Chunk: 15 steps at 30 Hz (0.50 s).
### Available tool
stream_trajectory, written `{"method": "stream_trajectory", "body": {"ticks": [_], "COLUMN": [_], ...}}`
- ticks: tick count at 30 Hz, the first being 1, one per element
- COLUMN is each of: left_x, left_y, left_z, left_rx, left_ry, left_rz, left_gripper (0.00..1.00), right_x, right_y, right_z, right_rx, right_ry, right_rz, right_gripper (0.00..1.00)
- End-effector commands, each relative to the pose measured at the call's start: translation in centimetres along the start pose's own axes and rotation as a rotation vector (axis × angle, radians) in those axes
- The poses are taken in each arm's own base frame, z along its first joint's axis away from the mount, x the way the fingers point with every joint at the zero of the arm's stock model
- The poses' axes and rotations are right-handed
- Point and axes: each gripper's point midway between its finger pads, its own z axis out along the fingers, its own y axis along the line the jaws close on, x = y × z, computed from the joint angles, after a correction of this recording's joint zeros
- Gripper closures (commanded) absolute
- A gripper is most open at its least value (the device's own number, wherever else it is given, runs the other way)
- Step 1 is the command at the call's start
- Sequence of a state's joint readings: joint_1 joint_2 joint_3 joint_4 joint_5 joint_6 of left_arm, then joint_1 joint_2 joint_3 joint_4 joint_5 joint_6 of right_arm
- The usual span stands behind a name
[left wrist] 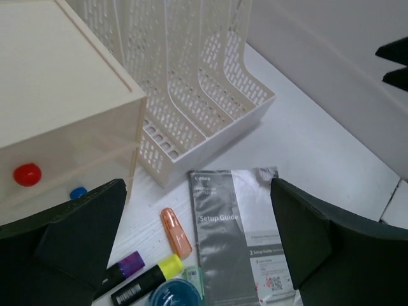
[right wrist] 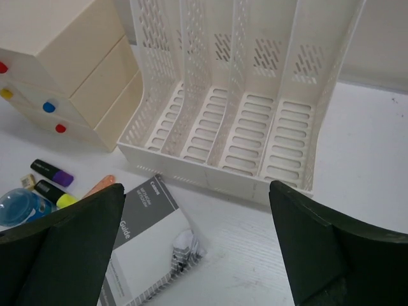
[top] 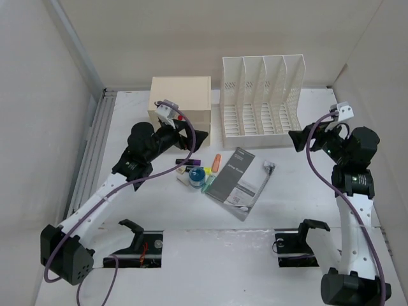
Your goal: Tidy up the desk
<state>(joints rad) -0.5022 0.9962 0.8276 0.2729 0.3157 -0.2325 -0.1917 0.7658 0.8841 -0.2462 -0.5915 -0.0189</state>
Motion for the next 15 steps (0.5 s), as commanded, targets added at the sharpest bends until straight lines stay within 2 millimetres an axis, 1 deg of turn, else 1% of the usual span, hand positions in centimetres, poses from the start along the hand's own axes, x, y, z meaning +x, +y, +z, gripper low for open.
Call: {"method": "stream_trajectory", "body": {"ticks": [1, 2, 3, 4, 5, 6, 7, 8, 9, 10, 11, 12, 13, 14, 15], "left_x": [0.0, 0.3, 0.9, 0.9, 1.7, 2.5, 3.7, 5.8, 6.5, 7.6, 8.4, 9.6, 10.3, 10.6, 10.6], "left_y": [-2.4, -2.9, -3.5, -2.7, -2.9, -5.3, -6.1, -7.5, -8.3, -8.9, -9.4, -9.8, -10.2, -10.1, -10.4], "left_z": [1.1, 1.3, 1.3, 1.8, 1.9, 2.0, 2.1, 2.2, 2.4, 2.4, 2.5, 2.8, 2.8, 3.0, 3.2], "left_rx": [0.123, 0.134, 0.149, 0.073, 0.046, 0.086, 0.086, 0.078, 0.089, 0.095, 0.097, 0.105, 0.121, 0.119, 0.130], "left_ry": [0.012, 0.027, 0.046, 0.038, 0.063, 0.076, 0.106, 0.155, 0.175, 0.205, 0.223, 0.253, 0.271, 0.279, 0.272], "left_rz": [-0.022, -0.025, -0.029, -0.032, -0.027, -0.010, 0.012, 0.057, 0.077, 0.092, 0.098, 0.103, 0.104, 0.105, 0.103], "left_gripper": [0.00, 0.00, 0.00, 0.00, 0.00, 0.00, 0.00, 0.00, 0.00, 0.00, 0.00, 0.00, 0.00, 0.03, 0.10], "right_x": [-1.4, -0.8, 0.8, 2.3, 3.0, 3.6, 4.6, 6.1, 6.1, 7.3, 7.9, 8.6, 8.8, 10.0, 10.3], "right_y": [1.3, 2.3, 3.0, 3.5, 4.9, 5.5, 6.1, 6.6, 6.8, 6.5, 6.2, 4.8, 4.3, 3.8, 4.0], "right_z": [-0.7, -0.8, -1.0, -1.2, -1.5, -1.8, -1.8, -1.7, -1.8, -1.6, -1.4, -0.8, -0.7, -0.5, -0.6], "right_rx": [-0.066, -0.129, -0.181, -0.232, -0.334, -0.365, -0.407, -0.460, -0.469, -0.458, -0.427, -0.343, -0.306, -0.276, -0.275], "right_ry": [-0.054, -0.049, -0.002, 0.003, -0.006, 0.016, 0.045, 0.081, 0.080, 0.097, 0.116, 0.133, 0.125, 0.145, 0.140], "right_rz": [-0.037, -0.078, -0.102, -0.187, -0.179, -0.151, -0.099, -0.047, -0.046, -0.020, 0.027, 0.042, 0.043, 0.067, 0.080], "right_gripper": [0.00, 0.00, 0.00, 0.00, 0.00, 0.00, 0.00, 0.05, 0.15, 0.30, 0.50, 0.78, 0.86, 0.88, 0.85]}}
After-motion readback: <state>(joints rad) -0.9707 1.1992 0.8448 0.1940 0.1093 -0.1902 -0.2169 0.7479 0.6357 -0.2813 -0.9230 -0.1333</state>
